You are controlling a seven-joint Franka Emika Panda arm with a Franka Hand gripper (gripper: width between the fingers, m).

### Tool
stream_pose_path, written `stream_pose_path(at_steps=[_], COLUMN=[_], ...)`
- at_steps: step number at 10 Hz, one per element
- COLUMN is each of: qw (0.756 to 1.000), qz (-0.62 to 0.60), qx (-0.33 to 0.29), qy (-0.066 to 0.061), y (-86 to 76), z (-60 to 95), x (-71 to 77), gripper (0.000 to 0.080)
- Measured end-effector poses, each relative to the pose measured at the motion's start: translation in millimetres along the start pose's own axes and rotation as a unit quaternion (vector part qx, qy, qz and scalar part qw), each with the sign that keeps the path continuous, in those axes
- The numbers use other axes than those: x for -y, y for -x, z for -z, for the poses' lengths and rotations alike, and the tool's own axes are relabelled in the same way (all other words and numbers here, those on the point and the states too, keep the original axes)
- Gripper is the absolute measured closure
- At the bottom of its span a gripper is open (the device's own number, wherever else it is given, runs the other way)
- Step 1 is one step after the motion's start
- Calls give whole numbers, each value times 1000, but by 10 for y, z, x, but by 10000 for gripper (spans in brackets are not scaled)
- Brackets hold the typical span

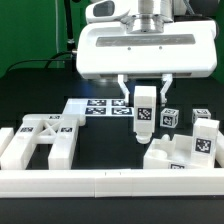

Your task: Assemble chair

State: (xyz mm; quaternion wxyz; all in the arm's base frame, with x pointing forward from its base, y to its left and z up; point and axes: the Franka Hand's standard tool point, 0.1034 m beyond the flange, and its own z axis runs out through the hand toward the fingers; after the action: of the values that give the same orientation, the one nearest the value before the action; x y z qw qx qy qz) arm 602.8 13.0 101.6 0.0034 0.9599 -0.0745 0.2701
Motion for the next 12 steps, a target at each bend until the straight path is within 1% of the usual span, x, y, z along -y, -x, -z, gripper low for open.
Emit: stream_pose_path(at_steps=[1,3,5,8,12], qw=[1000,1000,1000,1000,1000], qz=[1,14,20,23,29], qx=[0,-1,3,-9,-8], qy=[0,-7,-8,-7,-4], y=[3,-16,59,49,54], z=[-9,-99,-150,-165,-186], x=[12,199,261,268,213], gripper=[515,515,515,515,515])
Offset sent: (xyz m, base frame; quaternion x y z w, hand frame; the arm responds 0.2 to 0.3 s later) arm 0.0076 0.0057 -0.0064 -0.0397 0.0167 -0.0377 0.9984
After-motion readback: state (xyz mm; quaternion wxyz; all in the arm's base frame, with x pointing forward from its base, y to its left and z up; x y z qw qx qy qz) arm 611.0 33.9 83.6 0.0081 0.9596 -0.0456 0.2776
